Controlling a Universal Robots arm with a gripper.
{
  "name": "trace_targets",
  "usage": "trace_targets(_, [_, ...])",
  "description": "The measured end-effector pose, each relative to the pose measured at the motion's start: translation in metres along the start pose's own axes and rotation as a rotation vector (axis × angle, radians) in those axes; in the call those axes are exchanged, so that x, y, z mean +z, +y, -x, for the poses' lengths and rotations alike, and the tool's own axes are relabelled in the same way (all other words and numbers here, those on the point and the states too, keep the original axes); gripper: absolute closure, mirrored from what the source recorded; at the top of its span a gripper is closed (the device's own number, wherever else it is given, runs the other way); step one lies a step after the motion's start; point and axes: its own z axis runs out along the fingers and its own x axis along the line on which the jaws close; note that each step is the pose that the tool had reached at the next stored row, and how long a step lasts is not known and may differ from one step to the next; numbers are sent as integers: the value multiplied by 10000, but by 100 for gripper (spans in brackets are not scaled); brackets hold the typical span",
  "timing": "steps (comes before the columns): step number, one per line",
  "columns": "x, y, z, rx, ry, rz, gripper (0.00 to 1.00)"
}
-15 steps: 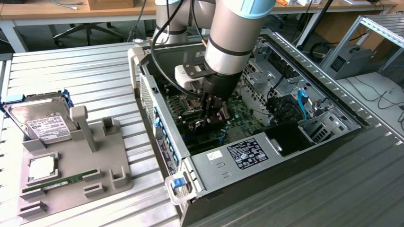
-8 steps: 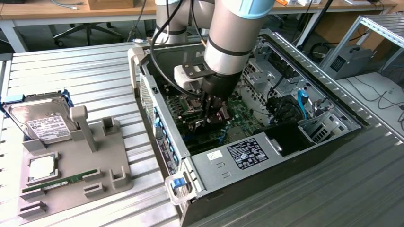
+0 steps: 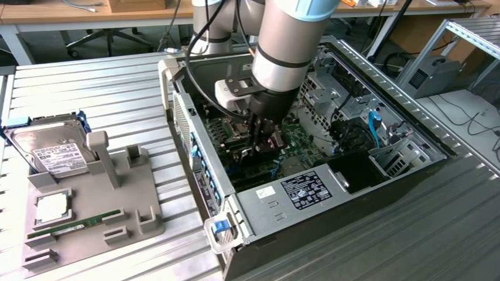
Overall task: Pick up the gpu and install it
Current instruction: 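Insert the gpu into the slot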
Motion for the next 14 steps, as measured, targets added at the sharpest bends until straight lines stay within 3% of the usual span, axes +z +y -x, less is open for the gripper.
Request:
trace_targets(4, [-1,16,0,-1,14,-26,75])
trace_targets(7, [1,17,-1,11,76,-46,75])
trace_targets(14, [0,14,0,32,80,-47,75])
